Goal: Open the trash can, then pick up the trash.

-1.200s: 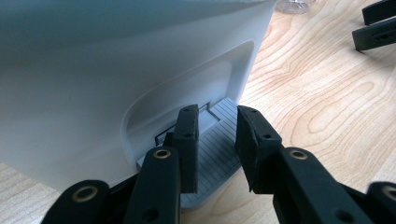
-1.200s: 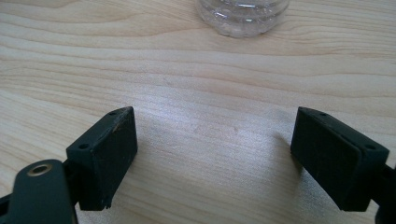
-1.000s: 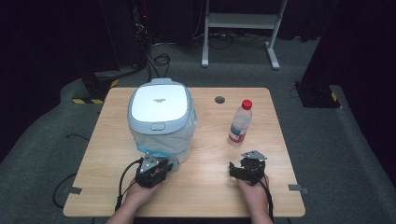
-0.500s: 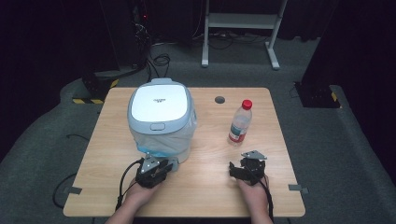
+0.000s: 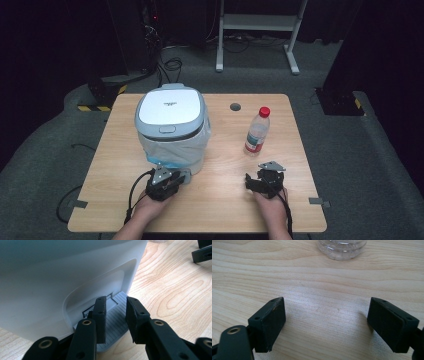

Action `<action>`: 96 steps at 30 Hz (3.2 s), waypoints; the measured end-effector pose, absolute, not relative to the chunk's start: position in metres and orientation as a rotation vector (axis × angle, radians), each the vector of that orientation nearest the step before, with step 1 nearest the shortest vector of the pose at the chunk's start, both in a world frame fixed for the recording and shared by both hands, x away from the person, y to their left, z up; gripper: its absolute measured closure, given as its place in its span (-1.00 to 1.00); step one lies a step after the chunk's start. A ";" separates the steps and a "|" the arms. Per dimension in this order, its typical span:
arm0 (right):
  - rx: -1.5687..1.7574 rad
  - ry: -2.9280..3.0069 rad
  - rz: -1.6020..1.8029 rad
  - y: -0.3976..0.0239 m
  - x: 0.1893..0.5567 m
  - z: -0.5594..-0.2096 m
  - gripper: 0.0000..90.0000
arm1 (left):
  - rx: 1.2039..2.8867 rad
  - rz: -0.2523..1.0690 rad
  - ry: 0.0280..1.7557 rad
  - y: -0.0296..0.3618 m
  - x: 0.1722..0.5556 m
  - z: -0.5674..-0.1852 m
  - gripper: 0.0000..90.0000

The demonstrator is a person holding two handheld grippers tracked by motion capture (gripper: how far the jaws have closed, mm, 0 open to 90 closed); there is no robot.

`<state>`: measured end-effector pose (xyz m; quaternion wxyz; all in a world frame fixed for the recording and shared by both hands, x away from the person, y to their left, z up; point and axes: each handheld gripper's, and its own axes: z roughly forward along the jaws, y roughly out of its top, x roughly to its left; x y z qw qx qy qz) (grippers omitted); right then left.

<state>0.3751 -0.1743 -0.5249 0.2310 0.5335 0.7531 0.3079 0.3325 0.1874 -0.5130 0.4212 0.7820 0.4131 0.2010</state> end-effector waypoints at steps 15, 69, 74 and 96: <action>1.468 2.071 0.847 -0.174 0.375 -0.525 -0.67 | 1.959 0.509 1.045 0.186 0.332 -0.516 0.56; 1.365 1.938 1.032 -0.174 0.359 -0.492 -0.70 | 1.998 0.505 1.068 0.181 0.335 -0.521 0.55; 1.332 1.921 1.036 -0.172 0.360 -0.485 -0.70 | 1.998 0.482 1.072 0.184 0.336 -0.520 0.55; 1.432 1.866 1.082 -0.173 0.401 -0.454 -0.68 | 2.001 0.505 1.066 0.182 0.336 -0.521 0.55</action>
